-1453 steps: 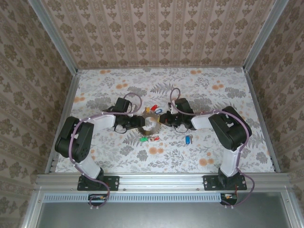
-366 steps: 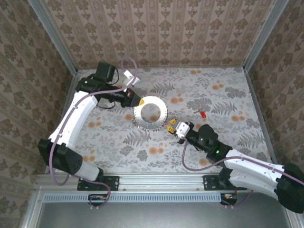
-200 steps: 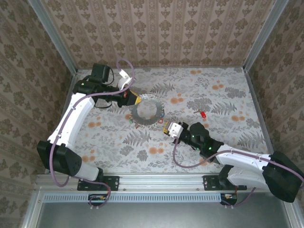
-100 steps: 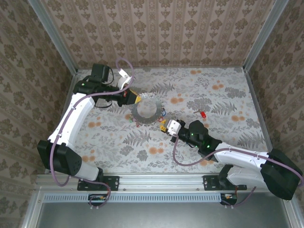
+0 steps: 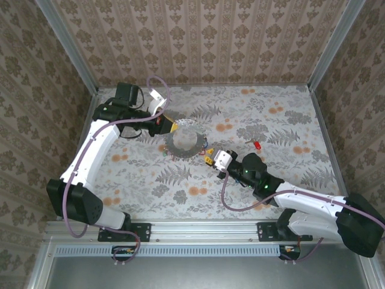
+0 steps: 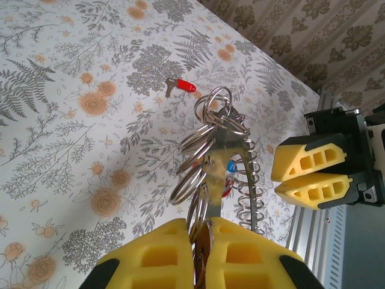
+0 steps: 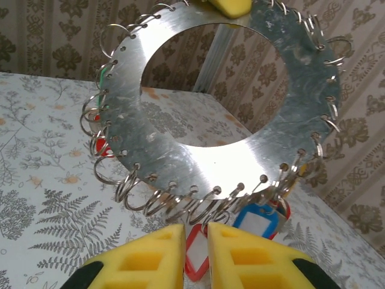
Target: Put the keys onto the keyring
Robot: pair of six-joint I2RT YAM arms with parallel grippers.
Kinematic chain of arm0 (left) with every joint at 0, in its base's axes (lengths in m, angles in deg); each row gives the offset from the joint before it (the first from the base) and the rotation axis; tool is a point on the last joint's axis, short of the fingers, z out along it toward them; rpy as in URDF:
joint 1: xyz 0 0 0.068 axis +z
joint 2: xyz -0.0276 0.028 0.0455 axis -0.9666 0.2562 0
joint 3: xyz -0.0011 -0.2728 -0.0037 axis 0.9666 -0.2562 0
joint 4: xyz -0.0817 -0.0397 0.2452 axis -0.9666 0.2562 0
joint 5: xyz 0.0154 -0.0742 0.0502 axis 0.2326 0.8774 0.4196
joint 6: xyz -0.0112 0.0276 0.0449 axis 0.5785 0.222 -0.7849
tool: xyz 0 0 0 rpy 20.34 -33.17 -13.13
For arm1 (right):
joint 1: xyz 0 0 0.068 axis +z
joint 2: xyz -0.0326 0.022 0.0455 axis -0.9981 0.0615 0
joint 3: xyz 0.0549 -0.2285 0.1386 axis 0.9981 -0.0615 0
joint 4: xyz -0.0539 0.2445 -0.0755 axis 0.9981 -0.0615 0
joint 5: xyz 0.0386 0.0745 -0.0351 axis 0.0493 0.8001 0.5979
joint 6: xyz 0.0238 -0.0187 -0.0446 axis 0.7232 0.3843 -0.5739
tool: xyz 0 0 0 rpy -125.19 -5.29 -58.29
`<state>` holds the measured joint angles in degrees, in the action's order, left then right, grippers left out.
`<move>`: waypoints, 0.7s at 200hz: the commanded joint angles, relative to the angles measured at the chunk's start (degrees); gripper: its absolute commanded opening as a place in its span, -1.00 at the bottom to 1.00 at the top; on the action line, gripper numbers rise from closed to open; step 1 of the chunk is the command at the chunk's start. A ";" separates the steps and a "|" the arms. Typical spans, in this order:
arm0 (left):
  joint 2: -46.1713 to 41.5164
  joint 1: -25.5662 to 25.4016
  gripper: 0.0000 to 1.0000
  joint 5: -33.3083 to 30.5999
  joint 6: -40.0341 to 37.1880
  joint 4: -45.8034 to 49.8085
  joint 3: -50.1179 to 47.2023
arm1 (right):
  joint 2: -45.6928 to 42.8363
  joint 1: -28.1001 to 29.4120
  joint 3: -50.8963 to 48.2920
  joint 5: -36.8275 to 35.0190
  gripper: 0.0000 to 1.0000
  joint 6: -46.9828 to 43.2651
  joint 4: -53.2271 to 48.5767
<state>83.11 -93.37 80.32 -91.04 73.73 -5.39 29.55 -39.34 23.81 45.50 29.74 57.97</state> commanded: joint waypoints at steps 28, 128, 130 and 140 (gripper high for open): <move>-2.76 0.43 -1.00 1.00 1.21 -1.23 -0.05 | -1.01 0.30 -1.07 -6.29 -0.63 -1.97 -1.68; 0.05 -0.59 -1.00 0.04 -0.49 4.19 3.53 | 4.58 0.29 1.45 1.92 -0.67 0.15 2.64; 0.05 -0.59 -1.00 0.00 -0.44 4.17 3.55 | 4.74 0.32 1.46 1.94 -0.67 0.22 2.84; 0.05 -0.68 -1.00 -0.14 -0.35 4.16 3.47 | 5.35 0.28 1.63 2.04 -0.67 0.17 3.23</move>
<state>82.72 -93.53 78.88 -90.67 76.88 -4.25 33.49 -39.32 23.48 45.36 29.31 57.18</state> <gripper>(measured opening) 0.073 0.167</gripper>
